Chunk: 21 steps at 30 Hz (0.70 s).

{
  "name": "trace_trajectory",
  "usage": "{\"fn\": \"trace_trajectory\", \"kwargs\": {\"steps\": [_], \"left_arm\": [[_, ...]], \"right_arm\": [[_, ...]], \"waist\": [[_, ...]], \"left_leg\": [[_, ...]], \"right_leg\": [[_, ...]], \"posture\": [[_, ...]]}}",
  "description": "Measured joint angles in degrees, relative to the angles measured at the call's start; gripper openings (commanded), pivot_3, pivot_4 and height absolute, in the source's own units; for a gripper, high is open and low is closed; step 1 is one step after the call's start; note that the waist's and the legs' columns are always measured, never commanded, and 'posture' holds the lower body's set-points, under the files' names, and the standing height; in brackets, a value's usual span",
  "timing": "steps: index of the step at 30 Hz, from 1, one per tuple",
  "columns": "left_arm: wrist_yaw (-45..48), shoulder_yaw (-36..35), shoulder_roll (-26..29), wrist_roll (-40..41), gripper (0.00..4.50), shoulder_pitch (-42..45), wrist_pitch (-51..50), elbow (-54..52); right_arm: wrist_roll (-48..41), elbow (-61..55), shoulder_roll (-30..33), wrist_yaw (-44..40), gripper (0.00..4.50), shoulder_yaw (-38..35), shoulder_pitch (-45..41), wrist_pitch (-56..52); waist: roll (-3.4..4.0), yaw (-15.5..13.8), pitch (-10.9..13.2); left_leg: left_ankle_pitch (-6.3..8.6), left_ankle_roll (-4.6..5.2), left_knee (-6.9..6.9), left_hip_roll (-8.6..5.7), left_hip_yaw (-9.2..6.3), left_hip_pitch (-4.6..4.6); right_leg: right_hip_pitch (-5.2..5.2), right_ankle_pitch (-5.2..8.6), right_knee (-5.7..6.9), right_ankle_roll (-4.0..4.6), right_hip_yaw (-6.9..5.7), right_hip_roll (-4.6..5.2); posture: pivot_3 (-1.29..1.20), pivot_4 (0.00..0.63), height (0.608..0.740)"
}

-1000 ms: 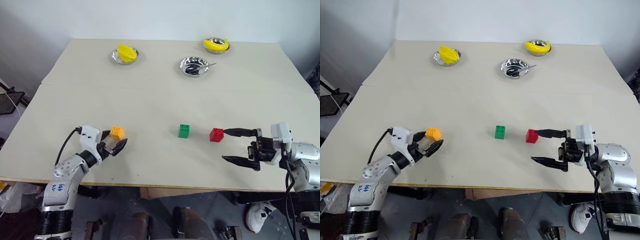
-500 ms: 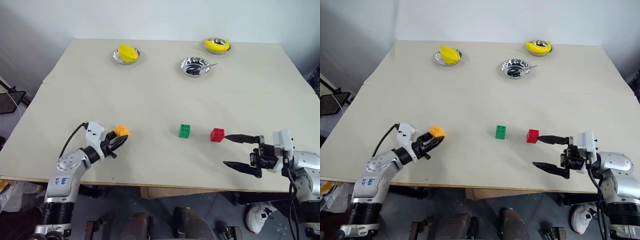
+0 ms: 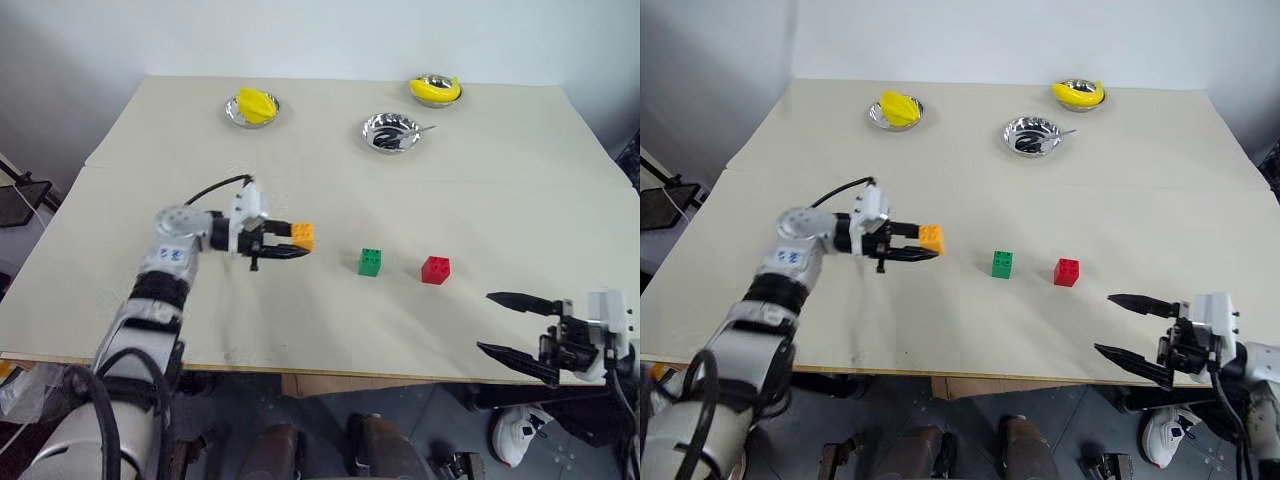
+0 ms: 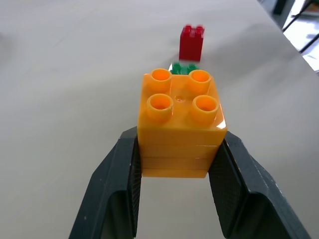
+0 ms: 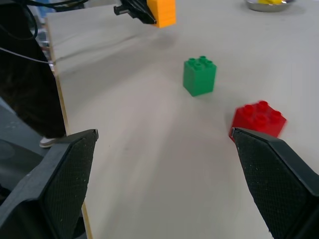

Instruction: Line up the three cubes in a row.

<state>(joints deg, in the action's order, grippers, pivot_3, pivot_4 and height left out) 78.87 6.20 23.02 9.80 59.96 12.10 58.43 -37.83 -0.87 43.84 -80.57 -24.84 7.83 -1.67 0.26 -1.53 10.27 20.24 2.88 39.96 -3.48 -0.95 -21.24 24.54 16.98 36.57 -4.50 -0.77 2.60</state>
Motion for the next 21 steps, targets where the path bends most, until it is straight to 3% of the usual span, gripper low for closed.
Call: {"fn": "trace_trajectory", "kwargs": {"steps": [5,10,21], "left_arm": [[0.1,1.2,-4.6,-4.7,1.50,2.7,4.3,10.8],[-1.2,1.6,-5.7,-8.5,1.50,2.7,6.4,14.8],[-2.0,0.7,-4.1,-11.7,1.50,3.0,8.0,16.5]], "right_arm": [[-0.9,-4.6,-0.6,2.5,4.50,-4.4,6.5,-0.7],[-2.6,-9.1,-1.7,3.5,4.50,-8.4,13.9,-1.1],[-3.7,-11.1,-2.0,4.4,4.50,-9.7,15.7,-1.2]], "waist": [[-0.04,0.1,0.0],[-0.12,0.0,0.1],[-0.14,0.1,0.1]], "left_leg": [[0.00,-0.01,-0.01,0.02,0.02,0.01],[0.01,0.01,0.01,0.01,0.03,0.01],[0.01,0.02,0.02,0.02,0.04,0.05]], "right_leg": [[0.05,0.00,0.09,0.00,0.05,-0.05],[0.03,0.00,0.11,-0.01,0.12,-0.03],[0.04,-0.01,0.17,-0.02,0.14,-0.03]], "posture": [[0.00,0.150,0.740],[0.00,0.150,0.740],[0.00,0.150,0.740]]}}
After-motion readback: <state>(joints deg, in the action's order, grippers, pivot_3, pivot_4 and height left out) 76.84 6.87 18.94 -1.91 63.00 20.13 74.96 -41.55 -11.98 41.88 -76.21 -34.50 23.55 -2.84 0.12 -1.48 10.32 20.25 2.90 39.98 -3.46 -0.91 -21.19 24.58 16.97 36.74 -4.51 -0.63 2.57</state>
